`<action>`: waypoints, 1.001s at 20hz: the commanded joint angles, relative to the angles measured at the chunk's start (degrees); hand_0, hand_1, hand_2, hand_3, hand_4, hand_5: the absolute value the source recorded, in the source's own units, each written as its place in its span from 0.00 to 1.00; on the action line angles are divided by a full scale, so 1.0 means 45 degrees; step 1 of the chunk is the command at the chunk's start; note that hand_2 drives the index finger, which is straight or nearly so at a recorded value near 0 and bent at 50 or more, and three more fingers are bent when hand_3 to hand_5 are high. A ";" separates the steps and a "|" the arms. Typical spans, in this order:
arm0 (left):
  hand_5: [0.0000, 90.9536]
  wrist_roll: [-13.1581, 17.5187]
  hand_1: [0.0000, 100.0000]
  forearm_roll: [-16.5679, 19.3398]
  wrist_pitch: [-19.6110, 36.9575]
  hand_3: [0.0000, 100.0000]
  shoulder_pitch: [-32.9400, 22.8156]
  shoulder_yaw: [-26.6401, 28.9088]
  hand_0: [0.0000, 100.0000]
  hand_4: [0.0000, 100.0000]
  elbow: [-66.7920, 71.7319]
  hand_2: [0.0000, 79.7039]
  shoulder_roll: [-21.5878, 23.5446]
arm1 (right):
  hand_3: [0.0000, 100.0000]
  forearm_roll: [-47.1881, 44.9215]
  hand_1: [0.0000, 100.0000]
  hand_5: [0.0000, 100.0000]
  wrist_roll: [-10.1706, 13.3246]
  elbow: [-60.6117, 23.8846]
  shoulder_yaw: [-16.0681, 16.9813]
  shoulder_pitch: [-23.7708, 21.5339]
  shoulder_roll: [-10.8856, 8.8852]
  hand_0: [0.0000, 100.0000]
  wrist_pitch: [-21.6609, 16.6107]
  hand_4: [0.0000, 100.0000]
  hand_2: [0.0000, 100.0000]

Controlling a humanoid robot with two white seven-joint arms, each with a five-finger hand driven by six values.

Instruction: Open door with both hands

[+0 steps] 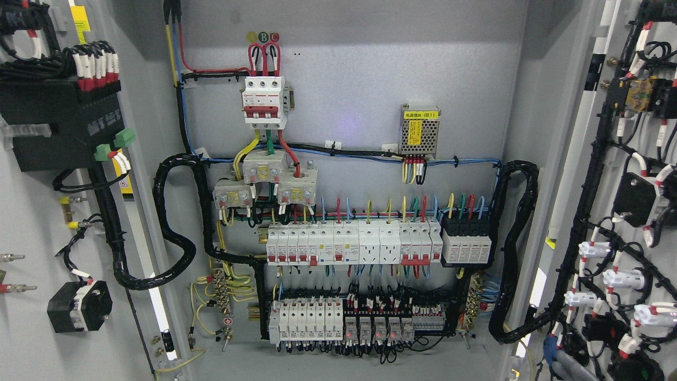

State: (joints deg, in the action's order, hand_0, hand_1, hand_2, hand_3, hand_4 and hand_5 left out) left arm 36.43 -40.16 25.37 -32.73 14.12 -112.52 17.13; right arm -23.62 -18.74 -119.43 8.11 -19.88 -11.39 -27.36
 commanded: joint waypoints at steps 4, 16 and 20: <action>0.00 0.0714 0.56 -0.1233 -0.0422 0.00 0.0123 0.2973 0.12 0.00 0.1391 0.00 0.0119 | 0.00 -0.0257 0.50 0.00 -0.0016 0.0037 0.0639 -0.0035 0.0324 0.00 0.0026 0.00 0.04; 0.00 0.1300 0.56 -0.2249 -0.0442 0.00 0.1665 0.3522 0.12 0.00 0.4321 0.00 0.2150 | 0.00 -0.1840 0.50 0.00 -0.0036 -0.0022 0.1323 -0.0366 0.0148 0.00 0.0280 0.00 0.04; 0.00 0.1300 0.56 -0.2248 -0.0519 0.00 0.1881 0.3522 0.12 0.00 0.4711 0.00 0.2384 | 0.00 -0.1840 0.50 0.00 -0.0036 -0.0041 0.1382 -0.0718 0.0168 0.00 0.0183 0.00 0.04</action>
State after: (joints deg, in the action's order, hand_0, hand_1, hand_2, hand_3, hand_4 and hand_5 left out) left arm 42.26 -49.60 23.21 -26.45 27.00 -99.31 22.95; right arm -31.25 -18.60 -119.45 12.22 -21.51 -10.58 -26.14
